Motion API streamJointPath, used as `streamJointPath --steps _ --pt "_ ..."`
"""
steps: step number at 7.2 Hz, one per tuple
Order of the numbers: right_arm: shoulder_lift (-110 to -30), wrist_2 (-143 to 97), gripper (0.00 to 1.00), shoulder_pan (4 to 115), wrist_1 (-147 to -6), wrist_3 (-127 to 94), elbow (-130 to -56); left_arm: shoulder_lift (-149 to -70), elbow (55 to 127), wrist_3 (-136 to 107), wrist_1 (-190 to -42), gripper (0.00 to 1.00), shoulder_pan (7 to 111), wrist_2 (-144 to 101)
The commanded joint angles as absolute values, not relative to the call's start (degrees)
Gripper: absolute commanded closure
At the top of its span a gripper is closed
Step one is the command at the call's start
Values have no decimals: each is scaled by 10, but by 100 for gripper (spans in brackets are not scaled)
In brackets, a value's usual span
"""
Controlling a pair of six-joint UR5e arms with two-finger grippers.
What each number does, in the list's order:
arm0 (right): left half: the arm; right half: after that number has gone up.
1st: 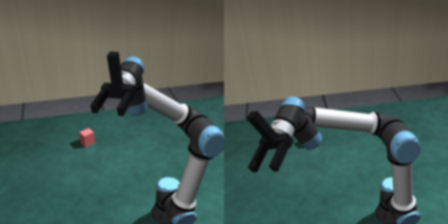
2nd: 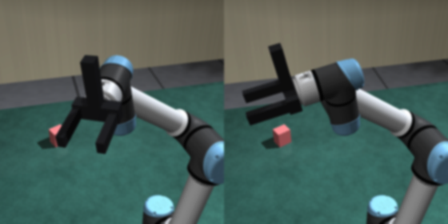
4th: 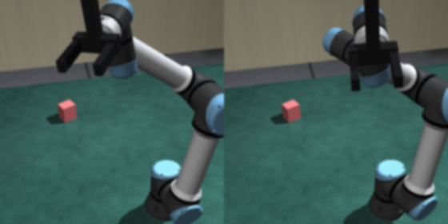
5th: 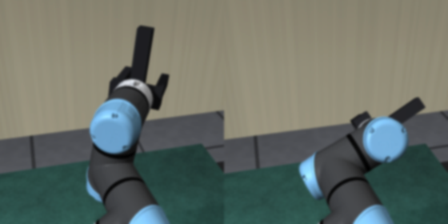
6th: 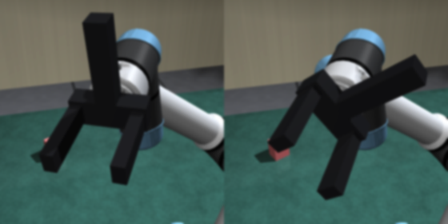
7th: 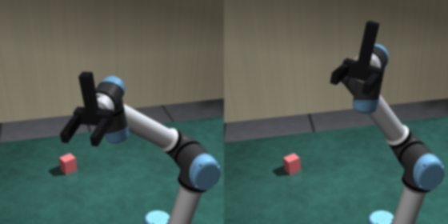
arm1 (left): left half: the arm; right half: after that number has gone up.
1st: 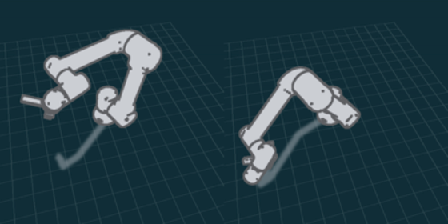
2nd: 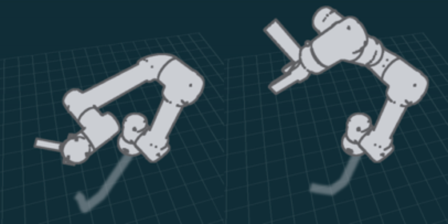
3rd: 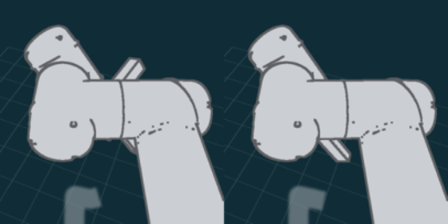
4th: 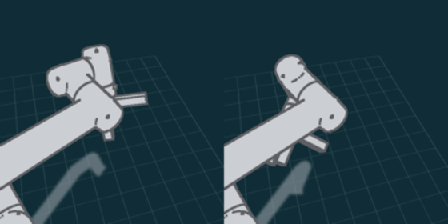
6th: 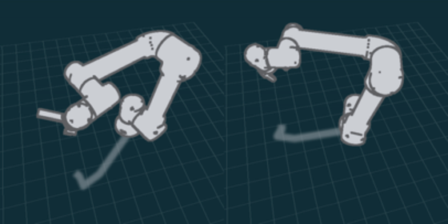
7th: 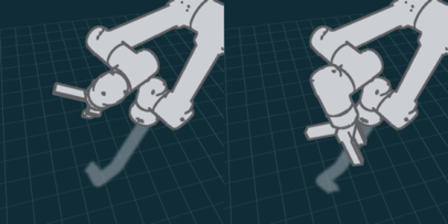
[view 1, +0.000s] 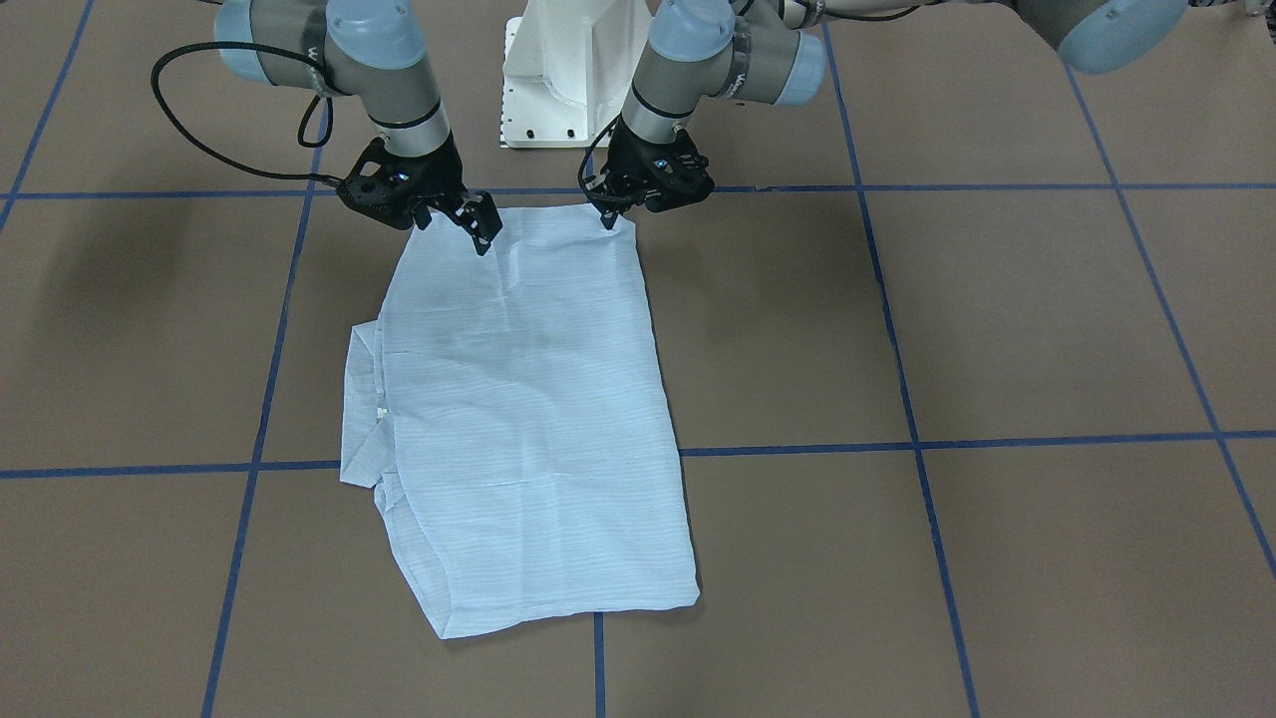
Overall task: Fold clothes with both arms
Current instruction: 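Move the right gripper to the shirt's near edge beside the left gripper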
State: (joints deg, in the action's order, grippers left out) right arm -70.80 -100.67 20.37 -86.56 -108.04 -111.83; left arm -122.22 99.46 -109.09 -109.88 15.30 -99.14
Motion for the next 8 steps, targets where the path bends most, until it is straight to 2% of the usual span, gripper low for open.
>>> streamJointPath --steps 1,8 --pt "-715 -998 0 182 -876 -1093 -1117 -1223 993 -1091 -1100 100 152 -991" --pt "-729 -993 0 160 -877 -1093 -1112 -1223 991 -1090 -1103 100 152 -991"
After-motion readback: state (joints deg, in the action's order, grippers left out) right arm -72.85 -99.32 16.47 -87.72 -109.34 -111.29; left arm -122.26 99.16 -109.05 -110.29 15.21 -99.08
